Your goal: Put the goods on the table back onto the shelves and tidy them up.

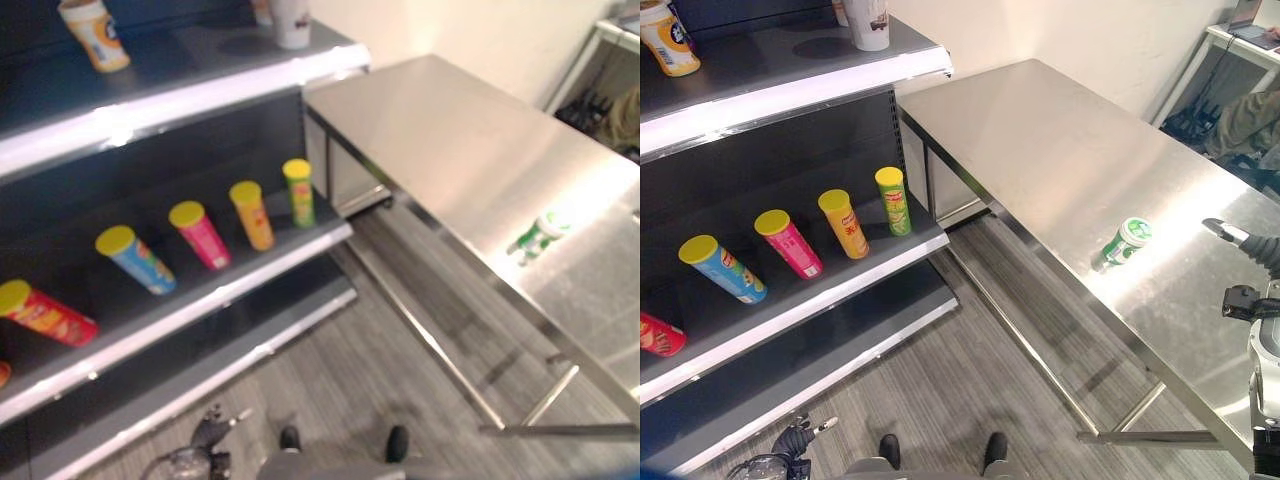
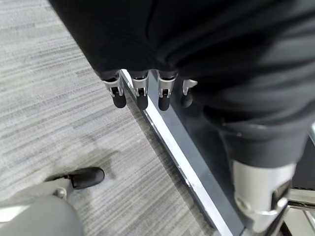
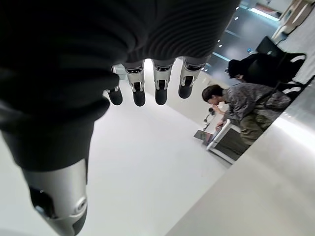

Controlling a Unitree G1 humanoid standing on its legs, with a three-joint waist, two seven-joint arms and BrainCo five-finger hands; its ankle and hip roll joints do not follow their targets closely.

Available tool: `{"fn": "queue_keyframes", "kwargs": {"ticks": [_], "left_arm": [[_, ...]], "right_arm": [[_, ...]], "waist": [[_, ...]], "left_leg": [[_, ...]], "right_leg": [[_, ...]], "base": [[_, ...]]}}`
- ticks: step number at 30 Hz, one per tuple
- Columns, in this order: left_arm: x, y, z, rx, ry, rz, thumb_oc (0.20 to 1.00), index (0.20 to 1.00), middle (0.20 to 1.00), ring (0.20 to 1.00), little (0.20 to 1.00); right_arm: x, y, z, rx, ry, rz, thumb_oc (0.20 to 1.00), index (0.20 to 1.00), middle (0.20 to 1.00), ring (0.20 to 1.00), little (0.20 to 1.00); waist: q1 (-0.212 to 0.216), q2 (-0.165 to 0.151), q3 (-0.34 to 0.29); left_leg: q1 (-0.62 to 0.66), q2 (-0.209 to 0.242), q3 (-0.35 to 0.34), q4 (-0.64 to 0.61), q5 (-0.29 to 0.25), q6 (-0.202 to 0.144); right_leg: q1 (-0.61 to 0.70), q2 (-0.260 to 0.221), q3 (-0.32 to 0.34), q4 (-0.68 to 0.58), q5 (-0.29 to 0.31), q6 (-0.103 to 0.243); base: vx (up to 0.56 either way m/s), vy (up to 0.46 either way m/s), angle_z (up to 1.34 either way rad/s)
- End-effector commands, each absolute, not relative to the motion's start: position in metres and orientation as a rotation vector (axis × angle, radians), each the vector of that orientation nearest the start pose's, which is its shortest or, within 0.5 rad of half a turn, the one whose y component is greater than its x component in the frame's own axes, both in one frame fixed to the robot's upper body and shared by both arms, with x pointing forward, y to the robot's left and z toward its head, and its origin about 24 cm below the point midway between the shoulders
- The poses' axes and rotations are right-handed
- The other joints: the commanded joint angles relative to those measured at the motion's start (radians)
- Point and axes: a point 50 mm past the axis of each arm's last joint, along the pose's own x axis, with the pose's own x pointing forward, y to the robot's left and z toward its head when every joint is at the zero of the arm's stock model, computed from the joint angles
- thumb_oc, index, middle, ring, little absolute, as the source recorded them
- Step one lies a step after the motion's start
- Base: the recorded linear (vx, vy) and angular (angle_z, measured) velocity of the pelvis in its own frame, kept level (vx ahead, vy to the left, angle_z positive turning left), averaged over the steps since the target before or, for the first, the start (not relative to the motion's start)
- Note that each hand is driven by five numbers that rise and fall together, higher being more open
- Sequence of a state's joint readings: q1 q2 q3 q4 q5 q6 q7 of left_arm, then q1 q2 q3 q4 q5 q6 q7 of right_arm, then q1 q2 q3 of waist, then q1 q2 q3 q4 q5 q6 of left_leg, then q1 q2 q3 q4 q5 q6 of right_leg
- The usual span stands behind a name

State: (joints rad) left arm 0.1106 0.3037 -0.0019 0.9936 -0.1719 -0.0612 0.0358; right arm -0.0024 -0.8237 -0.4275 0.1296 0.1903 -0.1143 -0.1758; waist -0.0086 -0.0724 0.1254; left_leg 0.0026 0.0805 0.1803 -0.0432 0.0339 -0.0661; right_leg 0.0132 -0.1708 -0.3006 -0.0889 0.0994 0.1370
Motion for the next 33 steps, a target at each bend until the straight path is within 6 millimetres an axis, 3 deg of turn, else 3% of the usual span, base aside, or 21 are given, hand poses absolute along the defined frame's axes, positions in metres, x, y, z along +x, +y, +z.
{"fn": "queue_keyframes", "kwargs": {"ticks": [1, 10, 16, 21, 28, 33], "left_arm": [[0.112, 0.285, -0.130, 0.232, 0.982, 0.270, 1.000, 1.000, 1.000, 1.000, 1.000], [0.097, 0.282, -0.136, 0.214, 1.029, 0.269, 1.000, 1.000, 1.000, 1.000, 1.000], [0.091, 0.281, -0.139, 0.226, 1.052, 0.248, 1.000, 1.000, 1.000, 1.000, 1.000], [0.092, 0.282, -0.137, 0.230, 1.045, 0.247, 1.000, 1.000, 1.000, 1.000, 1.000], [0.088, 0.282, -0.138, 0.227, 1.049, 0.250, 1.000, 1.000, 1.000, 1.000, 1.000], [0.086, 0.279, -0.139, 0.232, 1.054, 0.241, 1.000, 1.000, 1.000, 1.000, 1.000]], "right_arm": [[0.232, -0.376, 0.189, -0.575, -0.310, -0.540, 1.000, 1.000, 1.000, 1.000, 1.000], [0.231, -0.384, 0.174, -0.590, -0.213, -0.533, 1.000, 1.000, 1.000, 1.000, 1.000], [0.231, -0.389, 0.146, -0.583, -0.076, -0.511, 1.000, 1.000, 1.000, 1.000, 1.000], [0.237, -0.380, 0.134, -0.578, -0.036, -0.439, 1.000, 1.000, 1.000, 1.000, 1.000], [0.240, -0.379, 0.129, -0.656, 0.007, -0.419, 1.000, 1.000, 1.000, 1.000, 1.000], [0.253, -0.377, 0.135, -0.712, -0.009, -0.456, 1.000, 1.000, 1.000, 1.000, 1.000]], "waist": [[0.017, -0.028, -0.028], [0.018, -0.024, -0.036], [0.020, -0.018, -0.030], [0.026, -0.012, -0.022], [0.037, -0.004, -0.016], [0.052, 0.011, -0.005]], "left_leg": [[0.017, -0.011, -0.026, -0.001, -0.068, -0.013], [0.061, 0.000, -0.017, -0.037, -0.064, -0.018], [0.061, 0.005, -0.025, -0.040, -0.062, -0.024], [0.056, 0.011, -0.031, -0.043, -0.054, -0.030], [0.045, 0.016, -0.044, -0.044, -0.048, -0.037], [0.033, 0.016, -0.059, -0.044, -0.041, -0.040]], "right_leg": [[0.003, 0.006, 0.053, 0.045, -0.055, 0.033], [0.010, 0.003, 0.055, 0.048, -0.059, 0.037], [0.005, 0.003, 0.044, 0.048, -0.061, 0.039], [0.001, 0.004, 0.036, 0.040, -0.061, 0.039], [0.002, 0.005, 0.015, 0.034, -0.062, 0.037], [0.000, 0.004, 0.001, 0.029, -0.062, 0.035]], "base": [[0.08, 0.054, -0.19], [0.05, 0.017, -0.08], [0.02, -0.003, 0.01], [0.01, -0.005, 0.02], [0.02, -0.024, 0.05], [0.02, -0.027, 0.10]]}}
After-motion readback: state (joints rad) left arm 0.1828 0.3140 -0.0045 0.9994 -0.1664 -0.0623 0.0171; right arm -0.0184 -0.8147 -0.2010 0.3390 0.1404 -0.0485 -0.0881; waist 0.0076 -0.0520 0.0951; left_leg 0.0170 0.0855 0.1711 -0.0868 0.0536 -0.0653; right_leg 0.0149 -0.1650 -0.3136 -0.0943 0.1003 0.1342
